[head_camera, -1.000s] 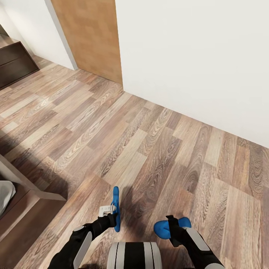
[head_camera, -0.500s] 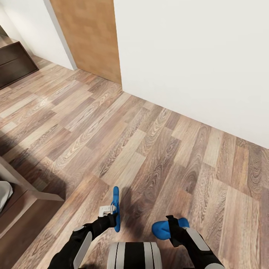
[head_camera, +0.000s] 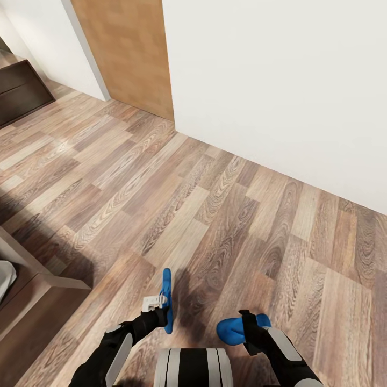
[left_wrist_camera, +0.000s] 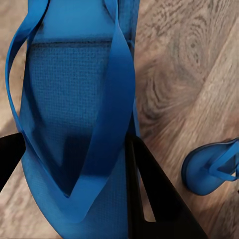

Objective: In the bedroom, move the book from the bed onto either nightstand, and place the two sandals side by side next to the bed.

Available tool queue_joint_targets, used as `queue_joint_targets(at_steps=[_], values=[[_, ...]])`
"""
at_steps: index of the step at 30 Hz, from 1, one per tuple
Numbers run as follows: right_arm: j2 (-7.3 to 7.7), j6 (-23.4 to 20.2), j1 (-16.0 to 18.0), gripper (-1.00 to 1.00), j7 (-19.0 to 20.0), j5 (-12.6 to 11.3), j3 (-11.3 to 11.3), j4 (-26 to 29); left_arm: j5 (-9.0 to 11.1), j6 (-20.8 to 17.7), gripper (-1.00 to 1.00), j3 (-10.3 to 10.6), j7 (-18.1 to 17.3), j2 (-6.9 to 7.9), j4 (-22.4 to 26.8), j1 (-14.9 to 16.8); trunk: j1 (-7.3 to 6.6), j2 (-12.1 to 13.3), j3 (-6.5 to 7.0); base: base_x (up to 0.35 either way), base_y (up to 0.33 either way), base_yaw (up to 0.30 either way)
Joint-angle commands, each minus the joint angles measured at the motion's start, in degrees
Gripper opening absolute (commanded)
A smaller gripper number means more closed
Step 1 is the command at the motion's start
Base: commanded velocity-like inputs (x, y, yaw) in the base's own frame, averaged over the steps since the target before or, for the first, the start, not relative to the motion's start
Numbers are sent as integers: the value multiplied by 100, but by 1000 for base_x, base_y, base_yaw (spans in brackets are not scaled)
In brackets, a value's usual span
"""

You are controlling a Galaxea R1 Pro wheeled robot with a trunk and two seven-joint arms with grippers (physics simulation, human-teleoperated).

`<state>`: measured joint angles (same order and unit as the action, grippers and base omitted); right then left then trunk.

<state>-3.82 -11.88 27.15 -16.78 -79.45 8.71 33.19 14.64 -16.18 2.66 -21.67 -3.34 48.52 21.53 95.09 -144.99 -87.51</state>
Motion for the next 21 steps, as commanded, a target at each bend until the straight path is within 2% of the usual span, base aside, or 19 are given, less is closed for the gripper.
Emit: queue_joint_targets(at_steps=[1,16,21], values=[[-7,-25,1,100,-35,-27,35,12,48,-52,-100,-2,5,0,8,0,-1,-1,-3,0,-56,0],[-4,-25,1,100,-35,-27,35,12,56,-52,-100,-2,5,0,8,0,-1,-1,-3,0,-7,0],[-5,-25,1,100,-35,-27,35,12,56,-52,-100,-2,5,0,8,0,12,-8,-114,0,0,0]])
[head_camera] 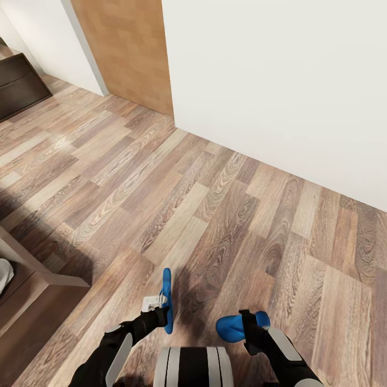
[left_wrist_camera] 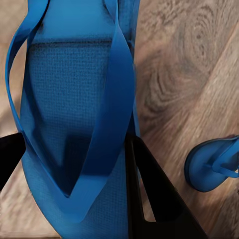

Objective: In the bedroom, move the book from the bed onto either nightstand, and place the two sandals side by side next to the bed.

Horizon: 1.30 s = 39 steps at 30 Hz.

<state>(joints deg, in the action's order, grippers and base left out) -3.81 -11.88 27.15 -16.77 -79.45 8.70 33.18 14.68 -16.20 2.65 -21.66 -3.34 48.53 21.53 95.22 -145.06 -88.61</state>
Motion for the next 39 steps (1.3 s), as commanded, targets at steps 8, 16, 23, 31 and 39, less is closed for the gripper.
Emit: queue_joint_targets(at_steps=[8,16,23,31,39], values=[[-6,-25,1,100,-37,-27,35,13,52,-50,-100,-1,4,0,8,1,19,-12,-181,0,0,0],[-7,-25,1,100,-37,-27,35,13,52,-50,-100,-1,4,0,8,1,22,-14,-203,0,0,0],[-8,-25,1,100,-37,-27,35,13,52,-50,-100,-1,4,0,8,1,22,-14,-203,0,0,0],[-6,-25,1,100,-37,-27,35,13,52,-50,-100,-1,4,0,8,1,22,-14,-203,0,0,0],[-6,-26,1,100,-37,-27,35,13,52,-50,-100,-1,4,0,8,1,22,-14,-203,0,0,0]])
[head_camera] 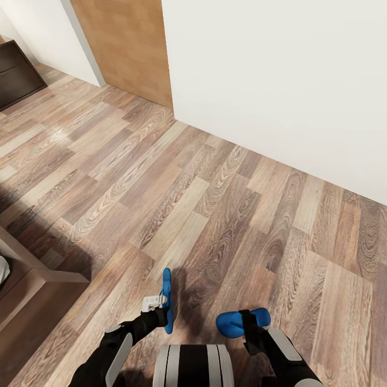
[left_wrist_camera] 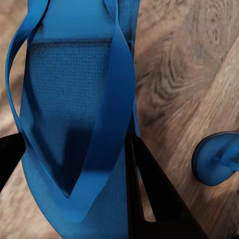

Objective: In the bedroom, move the book from the bed onto either nightstand, and place the two sandals side by side next to the bed.

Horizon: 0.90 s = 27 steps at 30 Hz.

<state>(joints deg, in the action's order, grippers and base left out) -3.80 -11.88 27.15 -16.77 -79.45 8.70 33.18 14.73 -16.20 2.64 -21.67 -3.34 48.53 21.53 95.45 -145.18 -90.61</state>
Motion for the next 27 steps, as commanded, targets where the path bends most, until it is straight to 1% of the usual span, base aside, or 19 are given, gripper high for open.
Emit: queue_joint_targets(at_steps=[1,3,4,24,27], values=[[-6,-25,0,100,-37,-27,36,13,48,-50,-100,-1,5,0,7,0,-1,-1,-3,0,0,0],[-6,-27,0,100,-37,-27,36,13,48,-50,-100,-1,5,0,7,0,-1,-1,-3,0,0,0],[-6,-26,0,-100,-37,-27,36,13,48,-50,-100,-1,5,0,7,0,-1,-1,-3,0,0,0],[-6,-27,0,-100,-37,-27,36,13,48,-55,-100,-1,5,0,7,0,-1,-1,-3,0,0,0],[-6,-25,0,-100,-37,-27,36,13,48,-56,-100,-1,5,0,7,0,-9,3,63,0,0,0]])
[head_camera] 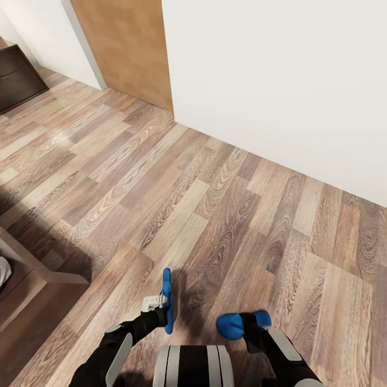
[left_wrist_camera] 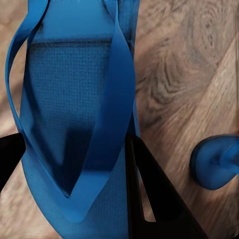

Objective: In the bedroom, move the book from the bed onto either nightstand, and place the two sandals side by side next to the bed.

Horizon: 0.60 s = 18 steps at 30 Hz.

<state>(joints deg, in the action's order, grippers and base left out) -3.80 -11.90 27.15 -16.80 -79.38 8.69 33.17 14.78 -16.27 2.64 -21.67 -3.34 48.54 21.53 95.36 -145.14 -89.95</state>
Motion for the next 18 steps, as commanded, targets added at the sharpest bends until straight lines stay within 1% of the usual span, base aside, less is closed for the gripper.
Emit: queue_joint_targets(at_steps=[1,5,18], values=[[-7,-25,1,-100,-34,-34,36,14,43,-47,-100,-1,5,0,6,0,-3,0,20,0,0,0],[-7,-26,1,-100,-34,-34,36,14,43,-51,-100,-1,5,0,6,0,-3,0,20,0,0,0],[-7,-23,1,-100,-34,-34,36,14,43,-52,-100,-1,5,0,6,0,-36,18,308,0,0,0]])
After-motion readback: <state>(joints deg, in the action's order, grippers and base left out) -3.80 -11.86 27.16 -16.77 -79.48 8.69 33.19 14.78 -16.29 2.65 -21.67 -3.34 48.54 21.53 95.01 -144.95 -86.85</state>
